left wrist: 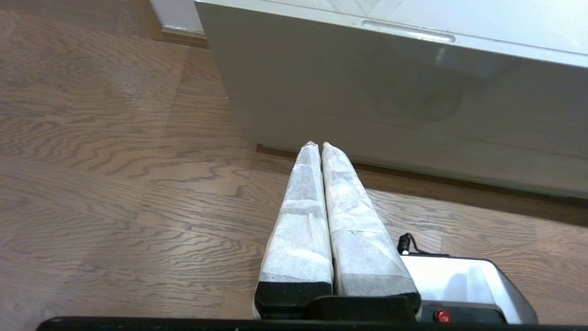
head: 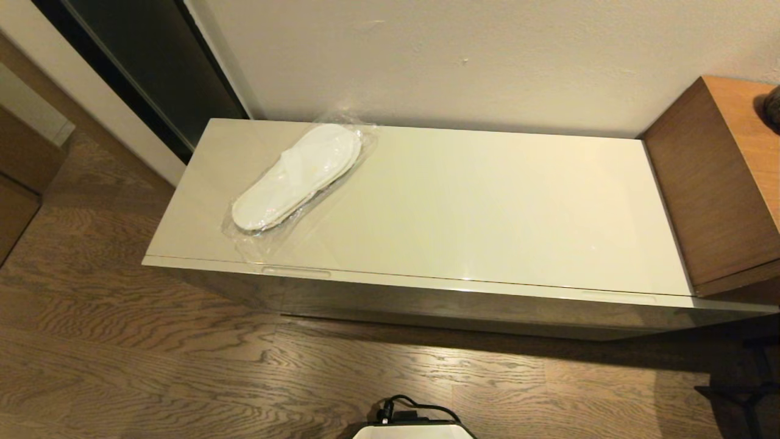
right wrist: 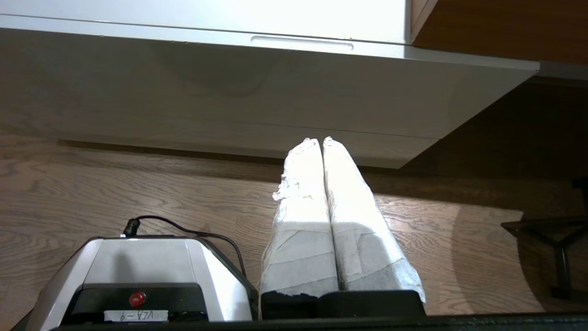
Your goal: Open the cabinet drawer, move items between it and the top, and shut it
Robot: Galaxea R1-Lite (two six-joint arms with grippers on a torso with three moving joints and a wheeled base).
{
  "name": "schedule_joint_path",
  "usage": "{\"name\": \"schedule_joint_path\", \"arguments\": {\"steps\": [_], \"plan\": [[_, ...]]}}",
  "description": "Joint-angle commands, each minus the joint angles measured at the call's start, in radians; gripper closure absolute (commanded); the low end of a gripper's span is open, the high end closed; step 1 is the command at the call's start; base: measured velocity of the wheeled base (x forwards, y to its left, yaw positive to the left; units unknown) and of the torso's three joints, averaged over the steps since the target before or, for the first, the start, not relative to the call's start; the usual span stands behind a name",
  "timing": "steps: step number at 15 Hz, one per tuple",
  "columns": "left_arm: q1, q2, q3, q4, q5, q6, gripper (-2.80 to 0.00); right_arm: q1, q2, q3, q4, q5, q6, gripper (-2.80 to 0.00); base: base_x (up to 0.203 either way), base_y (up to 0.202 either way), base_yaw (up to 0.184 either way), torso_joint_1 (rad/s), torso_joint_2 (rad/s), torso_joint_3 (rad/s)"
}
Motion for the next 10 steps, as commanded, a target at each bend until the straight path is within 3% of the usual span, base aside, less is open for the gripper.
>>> {"name": "schedule_joint_path", "arguments": {"steps": [1,10], "plan": [[0.000,0.003,-0.001,-0.004,0.001,-0.006,0.00,0.000,0.001,0.000,0.000,0.002,-0.001,0.00,0.000,0.000,0.000,0.000,0.00,0.000],[0.000,0.003,0.000,-0.005,-0.001,-0.006,0.00,0.000,0.001,0.000,0.000,0.000,-0.001,0.00,0.000,0.000,0.000,0.000,0.00,0.000]]}}
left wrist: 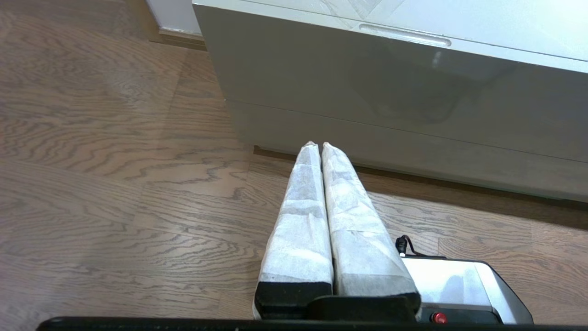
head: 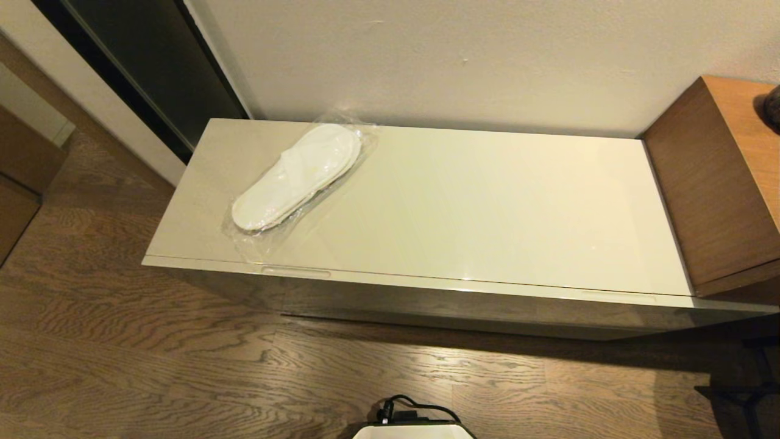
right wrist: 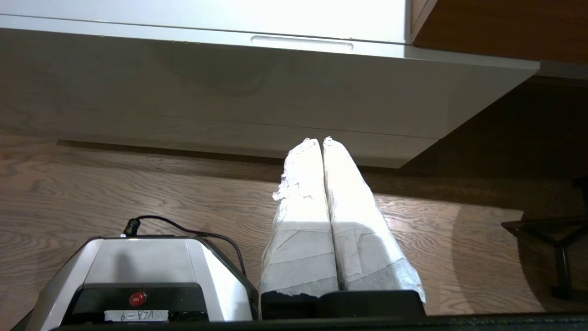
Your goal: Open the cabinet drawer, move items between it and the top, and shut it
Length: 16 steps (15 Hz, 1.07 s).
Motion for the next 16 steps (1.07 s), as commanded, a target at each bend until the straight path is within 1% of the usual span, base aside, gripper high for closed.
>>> {"name": "schedule_joint_path", "arguments": {"steps": [1,11,12,14,16], "plan": [[0.000,0.003,0.001,-0.001,0.000,-0.001,0.00,0.000,0.001,0.000,0.000,0.000,-0.001,0.00,0.000,0.000,0.000,0.000,0.00,0.000],[0.000,0.003,0.000,-0.001,0.001,-0.001,0.00,0.000,0.001,0.000,0.000,-0.006,0.012,0.00,0.000,0.000,0.000,0.000,0.00,0.000],[0.000,0.003,-0.001,-0.001,0.000,-0.001,0.00,0.000,0.001,0.001,-0.001,-0.013,0.023,0.00,0.000,0.000,0.000,0.000,0.00,0.000],[0.000,0.003,0.001,-0.001,0.000,-0.001,0.00,0.000,0.001,0.002,0.000,-0.014,0.016,0.00,0.000,0.000,0.000,0.000,0.00,0.000],[0.000,0.003,0.001,-0.001,0.000,-0.001,0.00,0.000,0.001,0.000,-0.002,-0.015,0.037,0.00,0.000,0.000,0.000,0.000,0.00,0.000]]}}
